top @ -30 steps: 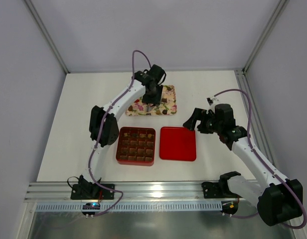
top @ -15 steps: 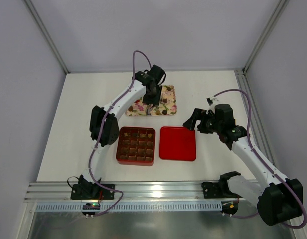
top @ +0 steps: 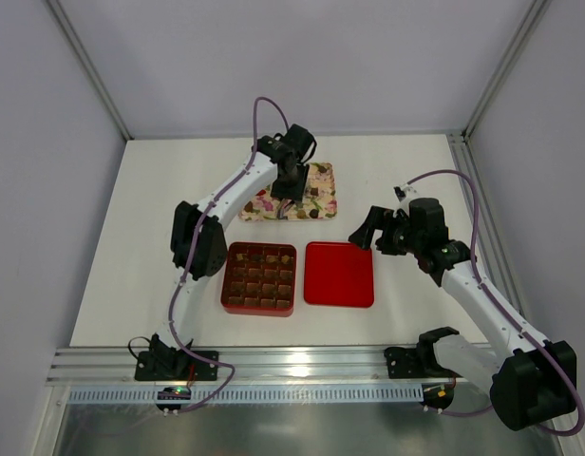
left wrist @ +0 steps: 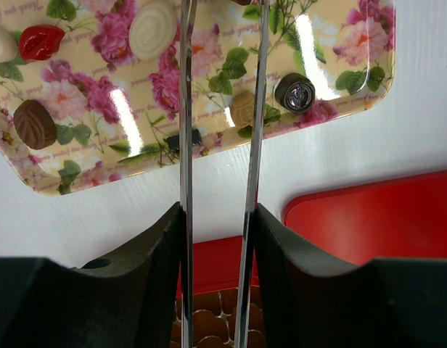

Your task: Pack the chocolate

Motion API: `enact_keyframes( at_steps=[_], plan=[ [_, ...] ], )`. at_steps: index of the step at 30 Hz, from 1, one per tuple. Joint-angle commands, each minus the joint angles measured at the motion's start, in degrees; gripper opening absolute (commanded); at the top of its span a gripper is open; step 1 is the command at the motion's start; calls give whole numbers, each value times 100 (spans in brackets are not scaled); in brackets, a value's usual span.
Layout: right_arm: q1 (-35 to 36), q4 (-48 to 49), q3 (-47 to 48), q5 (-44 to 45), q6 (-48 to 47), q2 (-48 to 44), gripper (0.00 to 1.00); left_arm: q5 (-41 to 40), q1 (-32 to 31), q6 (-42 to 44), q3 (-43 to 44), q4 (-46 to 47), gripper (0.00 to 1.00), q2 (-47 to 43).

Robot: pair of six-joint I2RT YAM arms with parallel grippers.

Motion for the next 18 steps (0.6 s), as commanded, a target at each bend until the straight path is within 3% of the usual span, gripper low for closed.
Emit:
enact_keyframes(
  at_steps=[1, 18],
  plan=[
    [29, 134, 136, -2, -54, -8, 93, -46, 46, 81, 33, -21, 41, -150],
    [29, 196, 57, -2, -27, 10, 93, -72, 46, 108, -108, -56, 43, -159]
  ],
)
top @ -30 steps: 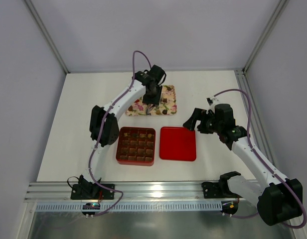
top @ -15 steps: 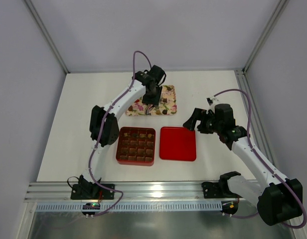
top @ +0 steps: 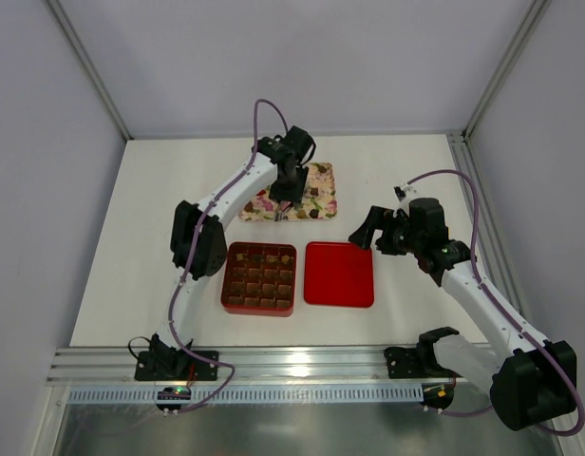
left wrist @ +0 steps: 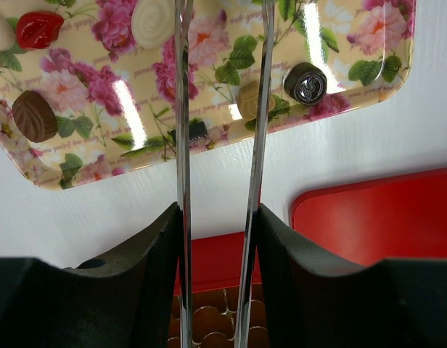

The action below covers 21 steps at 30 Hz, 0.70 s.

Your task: Pack the chocolate

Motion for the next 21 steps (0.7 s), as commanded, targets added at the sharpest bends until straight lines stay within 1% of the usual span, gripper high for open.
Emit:
enact_keyframes(
  at_steps=[1, 10, 11, 21],
  plan=[
    [29, 189, 57, -11, -38, 1, 93, -61, 31, 66, 10, 37, 43, -150],
    [29, 172, 66, -2, -38, -34, 93, -78, 31, 75, 168, -68, 35, -141],
    [29, 172, 66, -2, -30, -34, 93, -87, 31, 84, 186, -76, 32, -168],
    [29, 172, 66, -11, -21, -43, 93, -184, 31, 145, 318, -305, 31, -546]
  ],
)
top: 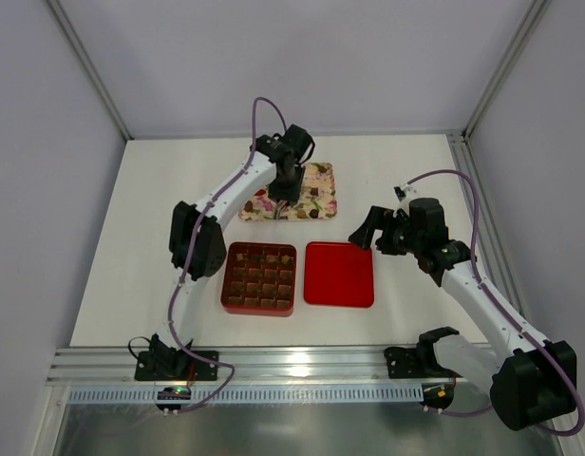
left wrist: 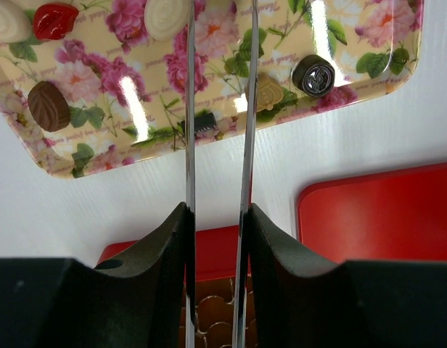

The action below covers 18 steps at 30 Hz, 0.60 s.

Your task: Pack the chocolate

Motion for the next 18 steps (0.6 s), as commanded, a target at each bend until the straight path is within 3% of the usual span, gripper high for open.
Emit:
enact_keyframes(
  at_steps=[1, 18],
  plan=[
    [29, 180, 57, -11, -21, -34, 93, -121, 31, 126, 246, -156, 31, -574],
    [29, 277, 22, -55, 32, 27, 93, -94, 31, 126, -237, -306, 30, -1347]
  ],
)
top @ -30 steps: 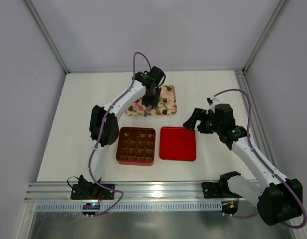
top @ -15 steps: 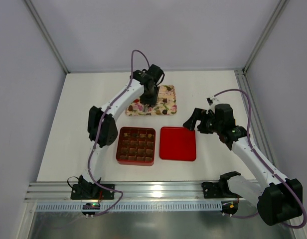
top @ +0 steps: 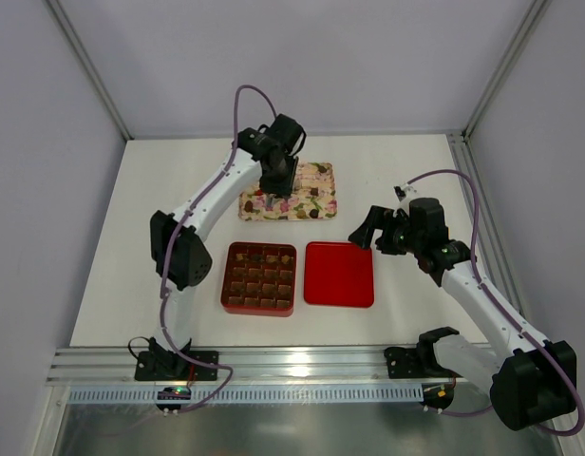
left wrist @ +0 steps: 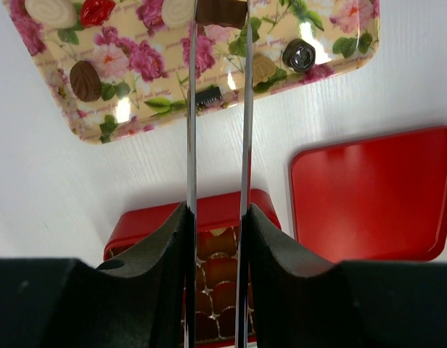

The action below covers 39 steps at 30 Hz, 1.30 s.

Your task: Pack the chocolate

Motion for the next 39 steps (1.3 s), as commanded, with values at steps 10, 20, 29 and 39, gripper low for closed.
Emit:
enact_keyframes(
  at_steps=[10, 20, 29, 39],
  plan=[
    [29, 418, -48, -131, 113, 124, 93, 48, 20, 8, -1116, -114, 30, -1719],
    [38, 567, -57, -158, 140, 282, 93, 136, 20, -212, -2565, -184, 31, -3187],
    [38, 620, -66, -105, 157, 388, 93, 224, 11, -388, -3718, -324, 31, -4305],
    [82, 620, -39, -88, 210, 414, 93, 321, 11, -459, -4518, -536, 32, -5157]
  ],
)
